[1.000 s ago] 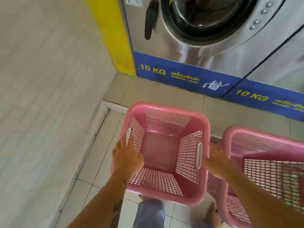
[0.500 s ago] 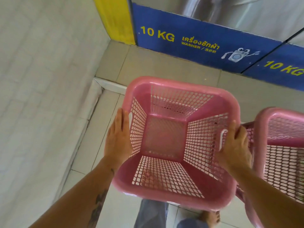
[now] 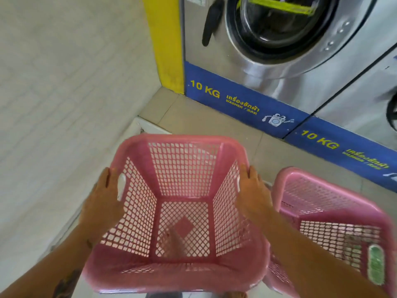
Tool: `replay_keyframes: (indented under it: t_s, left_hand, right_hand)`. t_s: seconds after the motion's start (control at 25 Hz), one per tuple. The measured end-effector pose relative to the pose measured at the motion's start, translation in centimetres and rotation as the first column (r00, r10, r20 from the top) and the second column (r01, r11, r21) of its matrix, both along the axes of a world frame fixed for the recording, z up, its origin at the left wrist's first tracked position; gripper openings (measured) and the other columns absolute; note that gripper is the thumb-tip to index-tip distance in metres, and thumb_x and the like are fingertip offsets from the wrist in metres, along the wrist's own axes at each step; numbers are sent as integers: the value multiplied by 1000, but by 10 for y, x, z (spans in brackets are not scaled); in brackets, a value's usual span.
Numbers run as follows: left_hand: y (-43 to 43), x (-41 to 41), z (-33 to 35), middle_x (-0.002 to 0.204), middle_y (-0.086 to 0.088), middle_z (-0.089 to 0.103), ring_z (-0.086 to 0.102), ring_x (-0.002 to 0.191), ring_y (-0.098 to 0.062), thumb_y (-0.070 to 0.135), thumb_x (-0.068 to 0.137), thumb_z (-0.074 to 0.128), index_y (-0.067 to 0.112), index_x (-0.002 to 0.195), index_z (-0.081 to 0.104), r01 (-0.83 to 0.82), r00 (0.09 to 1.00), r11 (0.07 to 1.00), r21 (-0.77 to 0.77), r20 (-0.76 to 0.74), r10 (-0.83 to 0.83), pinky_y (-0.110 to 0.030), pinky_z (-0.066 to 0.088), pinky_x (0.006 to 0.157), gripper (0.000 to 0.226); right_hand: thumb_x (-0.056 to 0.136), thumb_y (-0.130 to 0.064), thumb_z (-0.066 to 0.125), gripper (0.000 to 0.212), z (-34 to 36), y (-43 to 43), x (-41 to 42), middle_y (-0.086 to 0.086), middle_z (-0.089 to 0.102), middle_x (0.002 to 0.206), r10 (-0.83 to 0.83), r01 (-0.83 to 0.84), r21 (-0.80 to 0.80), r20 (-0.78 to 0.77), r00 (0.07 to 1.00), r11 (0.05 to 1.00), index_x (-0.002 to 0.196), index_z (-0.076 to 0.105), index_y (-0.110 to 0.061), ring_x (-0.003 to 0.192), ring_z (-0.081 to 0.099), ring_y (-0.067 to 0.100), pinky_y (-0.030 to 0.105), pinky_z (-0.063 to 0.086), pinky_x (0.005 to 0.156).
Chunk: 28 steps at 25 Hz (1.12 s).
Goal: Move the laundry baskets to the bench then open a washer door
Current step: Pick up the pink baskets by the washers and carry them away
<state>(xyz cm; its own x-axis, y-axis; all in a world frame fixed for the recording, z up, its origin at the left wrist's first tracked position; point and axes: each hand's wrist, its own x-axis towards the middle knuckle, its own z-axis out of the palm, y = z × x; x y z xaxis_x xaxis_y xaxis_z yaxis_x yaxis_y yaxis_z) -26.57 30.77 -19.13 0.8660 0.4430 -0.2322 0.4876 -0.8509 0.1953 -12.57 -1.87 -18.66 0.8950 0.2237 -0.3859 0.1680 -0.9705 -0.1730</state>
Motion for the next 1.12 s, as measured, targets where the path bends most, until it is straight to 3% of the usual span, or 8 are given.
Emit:
replay_keyframes:
  t_s: [0.08,0.28,0.44,0.6,0.76,0.88,1.0,1.12]
  left_hand:
    - [-22,-52,34,153,-15,29,48,128,-41,10,76,71,15,147,26,-110,993,994,14,34,109,-52,49,95,84]
    - [-99,-205,106,129,-4,42,61,99,-30,13,72,72,20,140,27,-345,926,938,-41,147,347,-42,59,71,82]
    - [-161,-326,135,147,-1,33,54,118,-27,26,77,71,29,150,14,-580,789,808,-98,177,588,-47,57,84,92]
    - [-203,-443,154,152,1,26,52,120,-26,13,78,65,27,153,9,-727,648,678,-113,215,731,-38,57,82,94]
    - [-232,-556,173,156,1,26,54,120,-26,11,74,63,31,151,8,-833,518,545,-89,218,827,-38,58,78,97]
    - [-259,-655,193,159,-1,21,49,128,-27,10,79,62,26,152,8,-882,427,462,-89,262,865,-40,54,90,92]
    - [-293,-760,219,161,-3,18,47,129,-28,2,74,58,21,153,12,-930,326,361,-65,304,895,-39,51,93,93]
    - [-319,-872,241,160,-3,22,46,131,-29,4,72,59,23,153,14,-969,185,228,-96,328,926,-40,49,98,94]
  right_hand:
    - [74,-2,64,97,25,-8,-25,19,29,147,98,-98,37,2,995,995,151,7,-15,129,44,36,45,55,89]
    - [74,-2,59,83,100,-26,-91,17,36,136,370,-381,84,122,921,921,147,18,-8,120,49,36,46,50,88]
    - [79,-3,53,72,144,-25,-157,20,37,138,524,-545,122,169,835,829,144,23,-11,117,52,41,48,50,84]
    - [82,-5,55,63,186,-10,-247,14,43,122,686,-718,146,216,695,681,139,28,-11,99,59,36,36,42,63]
    - [81,-9,61,76,206,4,-347,6,43,123,779,-804,149,198,595,576,143,20,-17,87,54,20,28,41,61]
    - [79,-11,64,76,216,13,-441,5,45,120,828,-854,168,212,518,492,142,21,-17,89,57,20,26,43,59]
    - [75,-8,64,75,223,23,-546,6,46,119,865,-894,193,238,442,404,139,26,-16,91,60,25,36,52,62]
    - [74,-6,61,73,231,44,-659,7,48,117,912,-937,221,255,322,269,139,28,-17,92,61,30,36,47,61]
